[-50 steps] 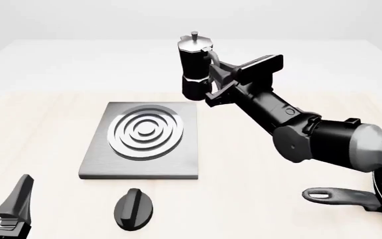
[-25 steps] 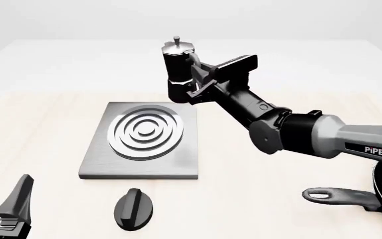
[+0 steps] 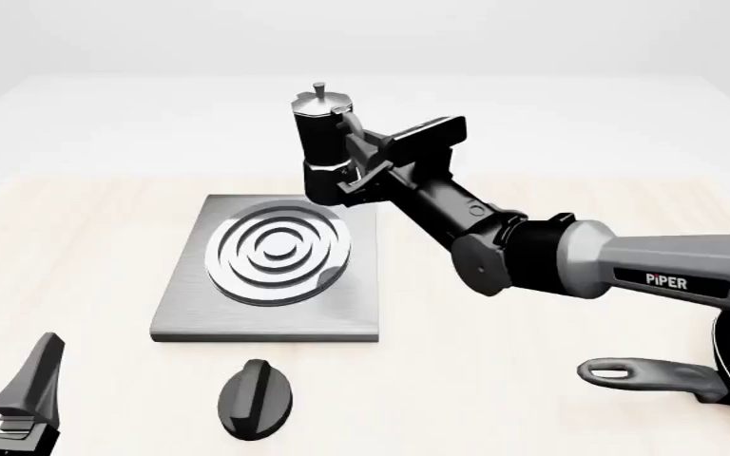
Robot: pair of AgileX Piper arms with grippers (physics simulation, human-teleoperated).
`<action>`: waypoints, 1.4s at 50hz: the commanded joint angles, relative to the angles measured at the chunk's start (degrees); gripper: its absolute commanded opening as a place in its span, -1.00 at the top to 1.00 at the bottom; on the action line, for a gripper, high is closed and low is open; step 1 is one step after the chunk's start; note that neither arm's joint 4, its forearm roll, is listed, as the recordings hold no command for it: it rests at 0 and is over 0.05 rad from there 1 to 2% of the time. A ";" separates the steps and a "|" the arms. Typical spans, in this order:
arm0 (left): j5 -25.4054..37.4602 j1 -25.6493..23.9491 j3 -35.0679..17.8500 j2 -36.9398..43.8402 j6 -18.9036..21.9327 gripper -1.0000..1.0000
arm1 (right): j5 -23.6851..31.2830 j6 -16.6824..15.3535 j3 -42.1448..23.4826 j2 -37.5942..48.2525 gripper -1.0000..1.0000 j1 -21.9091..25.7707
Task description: Put the moka pot on the stove.
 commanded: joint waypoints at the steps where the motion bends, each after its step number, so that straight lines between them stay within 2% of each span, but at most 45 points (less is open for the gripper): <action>1: 0.00 0.00 0.00 0.00 0.00 -1.00 | -0.83 0.99 -1.79 1.50 1.00 0.66; 32: 0.00 0.00 0.00 0.00 0.00 -1.00 | -5.90 3.59 -1.43 3.45 1.00 2.92; 70: 0.00 0.00 0.00 0.00 0.00 -1.00 | -7.63 5.96 -5.10 9.86 1.00 4.28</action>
